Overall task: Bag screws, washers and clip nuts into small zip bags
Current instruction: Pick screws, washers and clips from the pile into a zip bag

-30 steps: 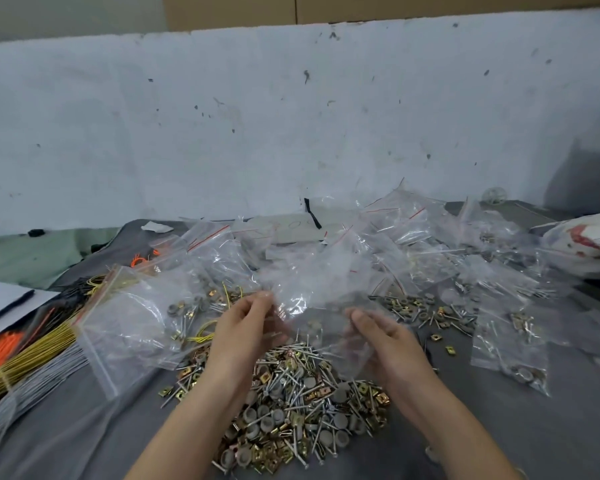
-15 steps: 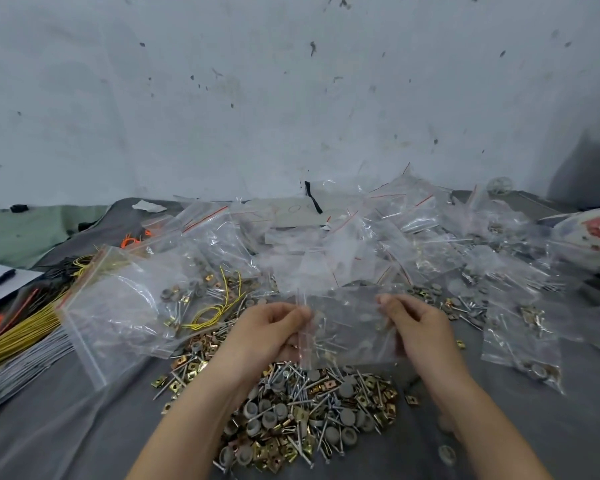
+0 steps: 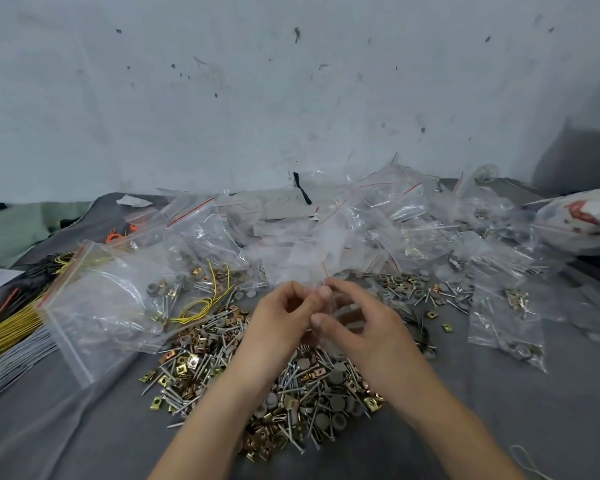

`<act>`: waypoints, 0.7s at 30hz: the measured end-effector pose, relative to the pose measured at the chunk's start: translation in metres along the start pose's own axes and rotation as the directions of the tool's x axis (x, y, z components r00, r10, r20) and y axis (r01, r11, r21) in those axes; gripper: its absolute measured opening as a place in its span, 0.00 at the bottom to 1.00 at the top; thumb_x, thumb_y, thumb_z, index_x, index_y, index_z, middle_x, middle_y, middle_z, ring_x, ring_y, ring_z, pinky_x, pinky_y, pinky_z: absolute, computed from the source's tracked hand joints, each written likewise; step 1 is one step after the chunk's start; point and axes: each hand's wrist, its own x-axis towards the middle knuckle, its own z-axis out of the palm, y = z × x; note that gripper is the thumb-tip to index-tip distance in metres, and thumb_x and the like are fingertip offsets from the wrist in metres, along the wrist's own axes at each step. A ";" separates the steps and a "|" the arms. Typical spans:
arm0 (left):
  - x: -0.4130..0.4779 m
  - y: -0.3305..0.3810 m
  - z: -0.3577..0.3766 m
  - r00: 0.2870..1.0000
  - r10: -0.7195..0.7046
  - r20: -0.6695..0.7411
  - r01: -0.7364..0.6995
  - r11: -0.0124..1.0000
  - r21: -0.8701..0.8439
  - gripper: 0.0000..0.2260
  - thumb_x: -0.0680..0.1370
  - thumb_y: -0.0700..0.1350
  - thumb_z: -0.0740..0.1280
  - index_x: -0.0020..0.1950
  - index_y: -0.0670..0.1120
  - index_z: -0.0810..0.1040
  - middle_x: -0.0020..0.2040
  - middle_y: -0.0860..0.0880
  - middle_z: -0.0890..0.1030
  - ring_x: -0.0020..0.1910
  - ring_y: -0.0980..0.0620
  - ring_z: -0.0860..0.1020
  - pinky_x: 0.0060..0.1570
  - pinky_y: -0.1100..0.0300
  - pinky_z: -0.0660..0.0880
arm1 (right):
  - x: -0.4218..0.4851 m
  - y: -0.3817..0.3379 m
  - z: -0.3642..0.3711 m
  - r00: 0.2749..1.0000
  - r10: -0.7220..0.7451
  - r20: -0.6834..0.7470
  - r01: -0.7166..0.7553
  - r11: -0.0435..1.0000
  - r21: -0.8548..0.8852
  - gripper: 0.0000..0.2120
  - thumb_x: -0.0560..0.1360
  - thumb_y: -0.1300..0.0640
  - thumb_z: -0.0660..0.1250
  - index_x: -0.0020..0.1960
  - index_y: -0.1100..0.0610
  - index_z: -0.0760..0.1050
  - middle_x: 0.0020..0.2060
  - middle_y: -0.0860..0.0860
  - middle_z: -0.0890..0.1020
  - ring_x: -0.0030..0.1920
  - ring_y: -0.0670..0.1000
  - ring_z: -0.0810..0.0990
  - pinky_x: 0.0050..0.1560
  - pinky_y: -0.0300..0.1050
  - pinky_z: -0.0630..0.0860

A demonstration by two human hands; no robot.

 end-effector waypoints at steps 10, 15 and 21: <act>0.000 -0.010 -0.002 0.939 0.335 -0.071 -0.287 0.883 0.371 0.03 0.78 0.52 0.69 0.49 0.60 0.78 0.40 0.60 0.81 0.36 0.62 0.77 0.36 0.69 0.71 | 0.002 0.003 0.002 0.973 -0.025 -0.231 -0.008 0.990 -0.141 0.08 0.78 0.50 0.65 0.56 0.42 0.78 0.40 0.40 0.84 0.40 0.38 0.82 0.39 0.32 0.76; -0.004 -0.013 0.001 0.864 0.478 -0.157 -0.336 0.781 0.526 0.08 0.80 0.52 0.66 0.48 0.60 0.67 0.43 0.58 0.77 0.38 0.56 0.77 0.32 0.59 0.73 | 0.002 0.001 0.004 0.955 0.055 -0.291 -0.051 0.998 0.022 0.07 0.78 0.45 0.66 0.43 0.44 0.79 0.38 0.40 0.84 0.37 0.41 0.82 0.38 0.38 0.77; -0.011 -0.012 -0.002 0.702 0.712 0.007 -0.412 0.398 0.820 0.11 0.76 0.38 0.65 0.43 0.55 0.75 0.57 0.55 0.74 0.47 0.55 0.78 0.30 0.52 0.76 | -0.003 -0.007 0.011 0.910 -0.120 -0.397 0.086 0.991 -0.102 0.10 0.79 0.42 0.64 0.42 0.45 0.75 0.40 0.43 0.79 0.43 0.44 0.80 0.42 0.38 0.75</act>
